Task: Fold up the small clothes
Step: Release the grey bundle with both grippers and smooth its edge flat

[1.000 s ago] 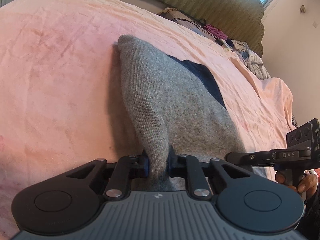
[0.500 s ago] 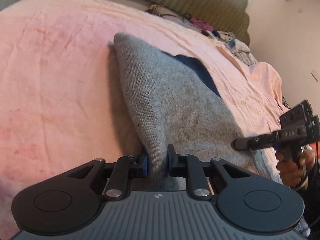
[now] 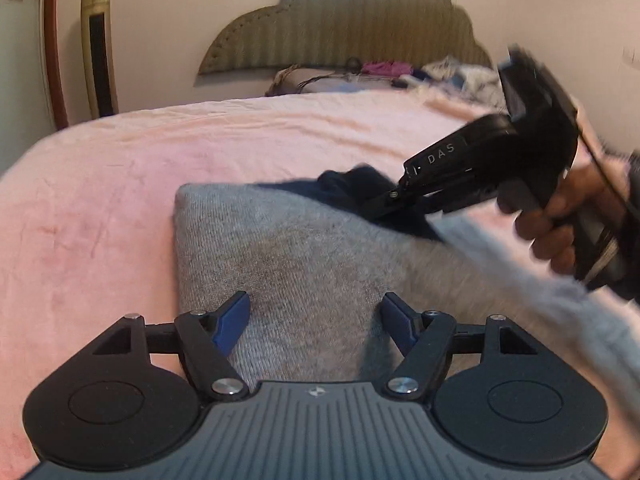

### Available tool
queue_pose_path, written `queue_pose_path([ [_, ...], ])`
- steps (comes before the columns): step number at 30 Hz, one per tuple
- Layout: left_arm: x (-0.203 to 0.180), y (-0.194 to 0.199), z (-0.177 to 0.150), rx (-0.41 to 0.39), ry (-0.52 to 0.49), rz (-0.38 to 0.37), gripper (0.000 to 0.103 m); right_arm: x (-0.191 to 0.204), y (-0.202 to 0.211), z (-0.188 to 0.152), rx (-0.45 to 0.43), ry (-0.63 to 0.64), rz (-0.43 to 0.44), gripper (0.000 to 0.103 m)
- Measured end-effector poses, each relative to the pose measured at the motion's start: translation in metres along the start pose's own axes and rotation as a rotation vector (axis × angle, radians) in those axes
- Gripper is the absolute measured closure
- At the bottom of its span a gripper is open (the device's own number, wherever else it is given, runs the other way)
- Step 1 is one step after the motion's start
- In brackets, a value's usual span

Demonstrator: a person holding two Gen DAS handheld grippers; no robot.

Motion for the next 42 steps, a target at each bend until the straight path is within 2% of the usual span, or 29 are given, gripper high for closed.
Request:
queue_pose_path([
  [1,-0.003,-0.004,0.000,-0.009,-0.018,-0.003,0.028,-0.002,-0.005,0.001,-0.010,0.035,-0.030,0.091],
  [3,-0.008,-0.009,-0.002,0.003,-0.057,0.004,0.025,-0.015,-0.011,0.007,0.016,-0.066,0.032,0.094],
  [6,-0.016,-0.002,-0.003,0.026,-0.086,0.017,0.025,-0.013,-0.003,0.002,0.002,-0.047,0.007,0.092],
  [7,-0.016,0.007,-0.002,0.017,-0.079,0.005,0.025,-0.007,0.003,-0.001,-0.021,-0.006,-0.023,0.090],
  [9,-0.015,0.030,-0.004,-0.025,-0.059,-0.003,0.025,0.007,0.027,-0.007,-0.093,0.049,-0.088,0.071],
  [10,-0.014,0.042,-0.006,-0.044,-0.057,-0.004,0.025,0.014,0.042,-0.012,-0.136,0.070,-0.091,0.068],
  [12,-0.013,0.054,-0.014,-0.057,-0.046,-0.010,0.025,0.035,0.065,-0.032,-0.175,0.104,-0.019,0.052],
  [14,-0.012,0.051,-0.024,-0.027,-0.038,-0.010,0.025,0.058,0.072,-0.060,-0.146,0.152,0.056,0.050],
  [16,-0.009,0.039,-0.033,0.024,-0.035,-0.001,0.025,0.074,0.062,-0.088,-0.090,0.228,0.078,0.050],
  [17,-0.007,0.031,-0.039,0.046,-0.030,0.002,0.025,0.075,0.053,-0.099,-0.069,0.268,0.046,0.059],
  [18,-0.003,0.025,-0.042,0.047,-0.028,0.013,0.023,0.069,0.042,-0.102,-0.074,0.281,-0.009,0.084],
  [19,-0.001,0.022,-0.044,0.020,-0.029,0.011,0.023,0.059,0.038,-0.100,-0.085,0.264,-0.034,0.103],
  [21,-0.001,0.021,-0.041,0.025,-0.018,0.011,0.023,0.034,0.033,-0.088,-0.021,0.079,0.070,0.103],
  [22,-0.001,0.021,-0.040,0.032,-0.020,0.018,0.023,0.031,0.034,-0.087,-0.012,0.056,0.080,0.103],
  [25,-0.005,0.036,-0.036,0.015,-0.019,0.031,0.024,0.048,0.048,-0.091,-0.055,0.153,-0.021,0.103],
  [26,-0.010,0.043,-0.035,0.001,-0.024,0.017,0.024,0.058,0.056,-0.094,-0.077,0.186,-0.028,0.082],
  [27,-0.013,0.048,-0.036,-0.009,-0.029,0.003,0.024,0.069,0.065,-0.101,-0.107,0.214,-0.033,0.067],
  [29,-0.016,0.048,-0.044,0.020,-0.033,-0.008,0.024,0.081,0.071,-0.112,-0.128,0.251,-0.023,0.052],
  [31,-0.010,0.041,-0.055,0.051,-0.013,0.017,0.022,0.074,0.058,-0.122,-0.108,0.280,-0.084,0.054],
  [33,-0.004,0.050,-0.055,0.038,0.045,0.038,0.024,0.061,0.054,-0.128,-0.155,0.297,-0.119,0.082],
  [34,-0.003,0.058,-0.053,0.026,0.078,0.045,0.024,0.055,0.060,-0.127,-0.150,0.261,-0.130,0.085],
  [35,-0.003,0.067,-0.051,-0.001,0.108,0.047,0.024,0.053,0.065,-0.125,-0.145,0.228,-0.129,0.085],
  [37,-0.008,0.080,-0.054,-0.039,0.151,0.036,0.024,0.062,0.086,-0.127,-0.190,0.224,-0.117,0.071],
  [39,-0.018,0.073,-0.066,0.009,0.136,0.040,0.024,0.072,0.099,-0.137,-0.212,0.236,-0.088,0.061],
  [41,-0.018,0.062,-0.079,0.039,0.129,0.082,0.022,0.071,0.080,-0.150,-0.140,0.255,-0.117,0.054],
  [42,-0.017,0.066,-0.079,0.021,0.148,0.081,0.022,0.065,0.070,-0.154,-0.148,0.276,-0.139,0.063],
])
Point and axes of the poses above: each gripper's, at about its wrist camera, not at the fingertips, and y roughly against the way its jaws point, x to its left, z to its top, the point moved 9 cm from there along -y, roughly the way its jaws point, and after that the axes turned 14 degrees about -z, right-handed, at the moved point
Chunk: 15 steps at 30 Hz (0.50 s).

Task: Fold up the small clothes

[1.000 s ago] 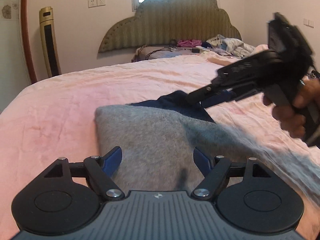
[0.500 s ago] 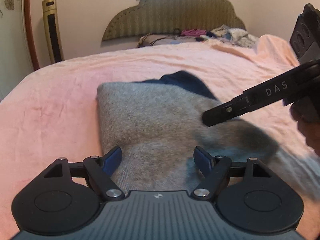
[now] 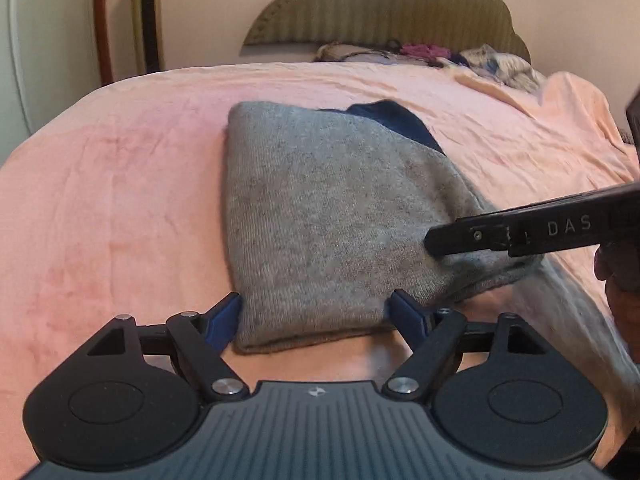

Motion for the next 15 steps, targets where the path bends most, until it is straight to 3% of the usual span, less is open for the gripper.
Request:
queue_pose_path([
  [4,0.000,0.023,-0.001,-0.033,0.030,0.036,0.023,-0.005,0.020,0.002,-0.023,-0.052,-0.046,0.063],
  [7,0.002,0.030,-0.015,-0.037,0.085,0.067,0.020,0.002,0.049,-0.010,-0.101,-0.057,-0.128,0.033],
  [8,0.002,0.028,-0.021,-0.018,0.107,0.065,0.019,0.004,0.055,-0.017,-0.116,-0.051,-0.155,0.015],
  [9,0.002,0.026,-0.025,-0.006,0.111,0.062,0.018,0.007,0.058,-0.027,-0.124,-0.047,-0.178,0.009],
  [13,0.000,0.024,-0.025,-0.001,0.095,0.079,0.014,0.008,0.041,-0.060,-0.030,-0.062,-0.284,0.005],
  [15,0.006,0.022,-0.025,-0.023,0.098,0.110,0.011,0.009,0.037,-0.063,-0.054,-0.052,-0.330,0.000],
])
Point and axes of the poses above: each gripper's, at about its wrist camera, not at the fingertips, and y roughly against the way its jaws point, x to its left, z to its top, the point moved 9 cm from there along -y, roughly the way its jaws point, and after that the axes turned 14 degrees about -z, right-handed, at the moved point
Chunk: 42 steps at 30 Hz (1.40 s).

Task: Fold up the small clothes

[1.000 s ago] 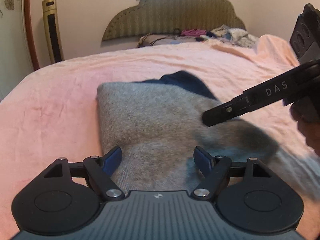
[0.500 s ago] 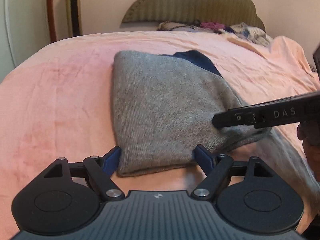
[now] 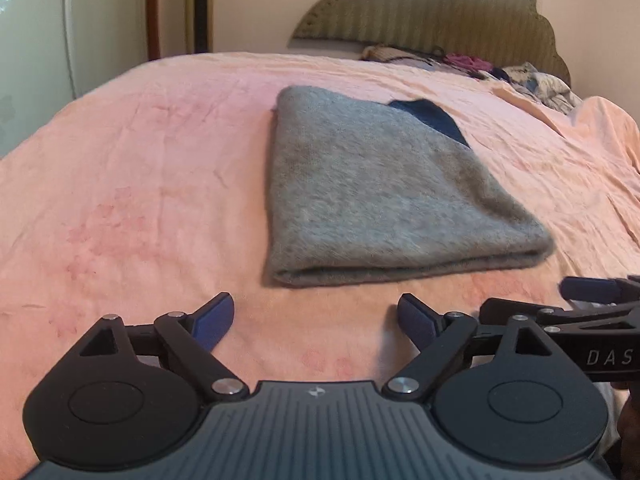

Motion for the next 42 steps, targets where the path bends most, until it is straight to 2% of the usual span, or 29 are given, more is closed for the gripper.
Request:
queue_pose_path([
  [3,0.0038,-0.0045,-0.0033,-0.018,-0.048,0.070,0.006,0.0012,-0.0091,-0.0002,-0.065,-0.021,-0.069,0.000],
  [6,0.0069,-0.0042,-0.0030,-0.018,-0.037,0.072,0.002,0.0020,-0.0110,-0.0026,-0.100,-0.015,-0.109,0.000],
  [42,0.0103,-0.0068,-0.0007,-0.019,-0.042,0.072,0.000,0.0007,-0.0107,-0.0014,-0.143,-0.033,-0.108,0.000],
])
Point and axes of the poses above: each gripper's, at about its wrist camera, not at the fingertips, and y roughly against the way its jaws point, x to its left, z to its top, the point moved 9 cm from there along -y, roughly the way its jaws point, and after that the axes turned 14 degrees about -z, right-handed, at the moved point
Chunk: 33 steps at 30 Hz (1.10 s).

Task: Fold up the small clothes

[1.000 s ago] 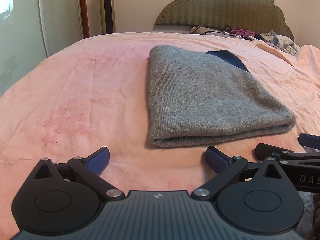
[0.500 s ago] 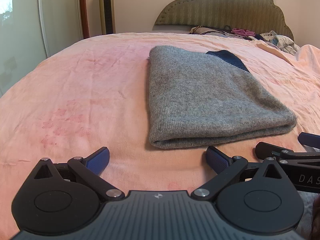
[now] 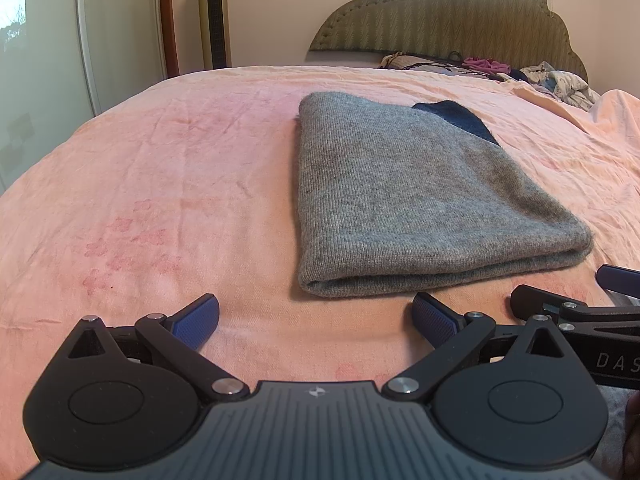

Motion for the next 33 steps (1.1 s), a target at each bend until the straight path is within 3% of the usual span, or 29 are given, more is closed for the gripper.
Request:
queue_pose_path([
  [33,-0.0008,0.0020,-0.0015,0.030,0.008,-0.004,0.000,0.0000,0.0010,-0.0005,-0.005,-0.003,0.001,0.000],
])
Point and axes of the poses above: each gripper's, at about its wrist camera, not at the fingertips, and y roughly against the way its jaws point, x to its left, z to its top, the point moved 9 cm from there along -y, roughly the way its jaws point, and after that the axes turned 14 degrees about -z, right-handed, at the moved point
